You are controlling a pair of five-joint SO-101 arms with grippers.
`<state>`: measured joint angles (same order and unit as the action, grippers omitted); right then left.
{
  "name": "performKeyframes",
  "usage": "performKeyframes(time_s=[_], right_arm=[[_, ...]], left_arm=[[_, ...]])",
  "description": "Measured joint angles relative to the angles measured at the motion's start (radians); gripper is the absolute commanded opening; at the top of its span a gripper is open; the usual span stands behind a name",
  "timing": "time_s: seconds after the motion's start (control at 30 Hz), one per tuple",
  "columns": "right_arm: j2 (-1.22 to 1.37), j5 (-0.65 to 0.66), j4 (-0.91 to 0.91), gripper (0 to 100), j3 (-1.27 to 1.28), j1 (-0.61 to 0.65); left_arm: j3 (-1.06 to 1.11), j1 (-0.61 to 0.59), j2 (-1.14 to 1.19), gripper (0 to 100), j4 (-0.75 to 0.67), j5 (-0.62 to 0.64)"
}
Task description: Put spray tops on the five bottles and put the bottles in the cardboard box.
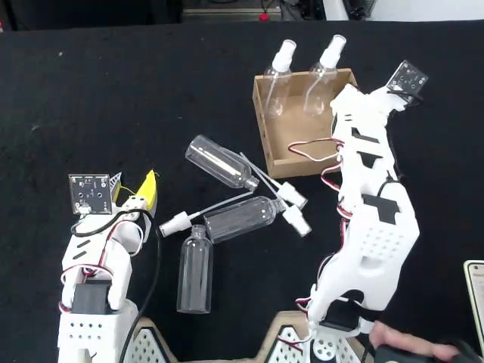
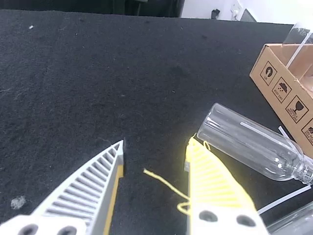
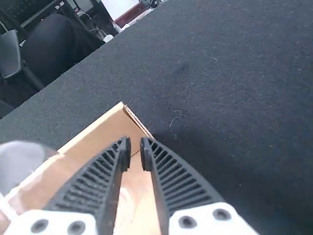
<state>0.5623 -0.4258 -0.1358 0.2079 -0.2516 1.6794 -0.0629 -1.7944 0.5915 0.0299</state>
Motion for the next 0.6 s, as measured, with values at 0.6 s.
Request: performKeyframes(time_s=[0.6], right_arm=[[-0.002, -0.006, 0.100, 1.1, 0.000, 0.057]], left_arm=[[0.000, 0.000, 0.000, 20, 0.000, 0.000]])
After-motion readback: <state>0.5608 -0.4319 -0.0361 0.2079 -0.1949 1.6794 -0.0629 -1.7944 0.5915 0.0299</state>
